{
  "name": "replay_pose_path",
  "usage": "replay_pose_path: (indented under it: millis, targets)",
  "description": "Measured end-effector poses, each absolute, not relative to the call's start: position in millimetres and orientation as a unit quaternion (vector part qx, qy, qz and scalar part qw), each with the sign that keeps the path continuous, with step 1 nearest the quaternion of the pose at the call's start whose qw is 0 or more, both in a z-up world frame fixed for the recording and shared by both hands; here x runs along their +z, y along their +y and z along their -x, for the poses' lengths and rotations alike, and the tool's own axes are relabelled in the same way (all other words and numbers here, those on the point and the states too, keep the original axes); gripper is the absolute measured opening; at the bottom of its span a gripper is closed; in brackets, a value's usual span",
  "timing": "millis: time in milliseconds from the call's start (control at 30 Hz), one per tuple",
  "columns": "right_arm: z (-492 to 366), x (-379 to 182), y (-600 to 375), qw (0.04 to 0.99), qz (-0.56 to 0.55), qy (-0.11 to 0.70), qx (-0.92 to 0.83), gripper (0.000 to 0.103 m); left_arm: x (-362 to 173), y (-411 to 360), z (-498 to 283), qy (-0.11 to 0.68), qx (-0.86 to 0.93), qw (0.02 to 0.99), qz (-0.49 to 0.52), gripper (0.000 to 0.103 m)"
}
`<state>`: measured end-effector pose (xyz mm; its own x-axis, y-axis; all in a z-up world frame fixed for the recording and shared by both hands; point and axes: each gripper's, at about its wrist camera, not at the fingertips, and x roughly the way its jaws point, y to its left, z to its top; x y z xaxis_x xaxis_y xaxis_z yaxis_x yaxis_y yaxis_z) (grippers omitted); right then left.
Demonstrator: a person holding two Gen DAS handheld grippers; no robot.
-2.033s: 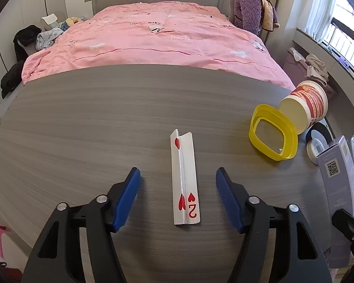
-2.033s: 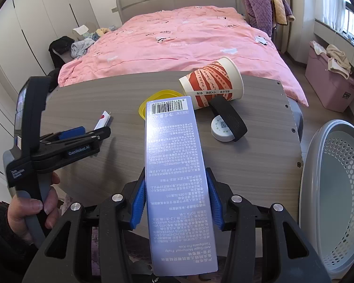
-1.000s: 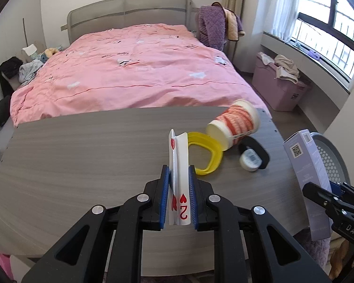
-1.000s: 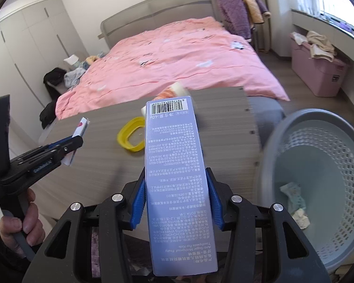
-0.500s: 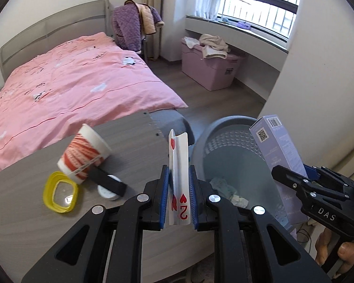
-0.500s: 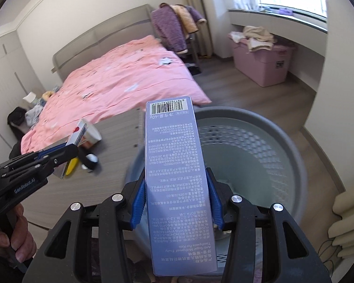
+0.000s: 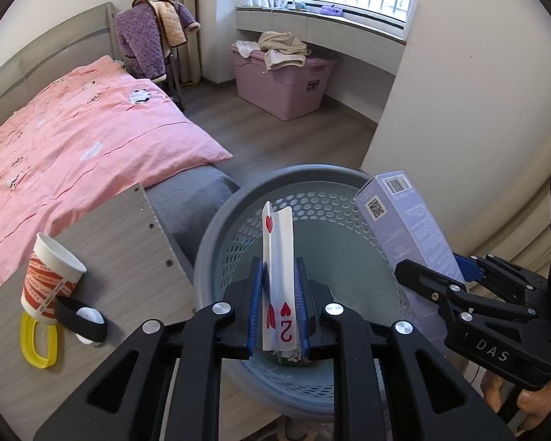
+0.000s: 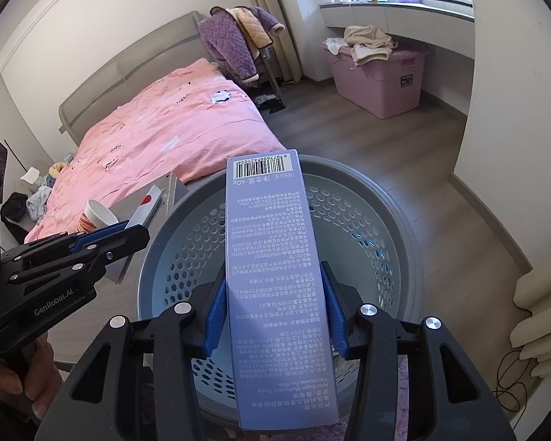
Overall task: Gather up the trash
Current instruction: 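Carry the playing card and lavender box over the grey basket with both grippers, then open both grippers to drop the card and box into the basket, then move both grippers back over the table toward the paper cup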
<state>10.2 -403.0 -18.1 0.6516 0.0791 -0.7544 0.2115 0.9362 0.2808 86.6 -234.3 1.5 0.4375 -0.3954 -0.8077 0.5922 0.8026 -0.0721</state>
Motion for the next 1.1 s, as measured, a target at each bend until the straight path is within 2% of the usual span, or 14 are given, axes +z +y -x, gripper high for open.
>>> replay_pose_path:
  millis: [133, 167, 200, 267, 533, 1100]
  targets:
    - [-8, -18, -409, 0.891, -0.181, 0.414, -0.039, 0.047, 1, -242, -84, 0.440, -0.296, 0.840, -0.117, 0.019]
    - [-9, -19, -411, 0.892, -0.182, 0.412, -0.040, 0.048, 1, -243, -84, 0.439, -0.296, 0.840, -0.118, 0.027]
    - [-8, -18, -412, 0.893, -0.182, 0.410, -0.040, 0.055, 1, -244, -84, 0.437, -0.293, 0.842, -0.120, 0.033]
    - [-6, -16, -413, 0.895, -0.180, 0.406, -0.042, 0.064, 3, -241, -80, 0.431, -0.286, 0.848, -0.120, 0.052]
    - [-2, -13, -413, 0.897, -0.179, 0.402, -0.046, 0.066, 7, -231, -75, 0.428, -0.273, 0.855, -0.110, 0.059]
    - [-15, -18, -392, 0.893, -0.183, 0.410, -0.015, 0.075, 3, -192, -75, 0.433, -0.230, 0.867, -0.086, 0.065]
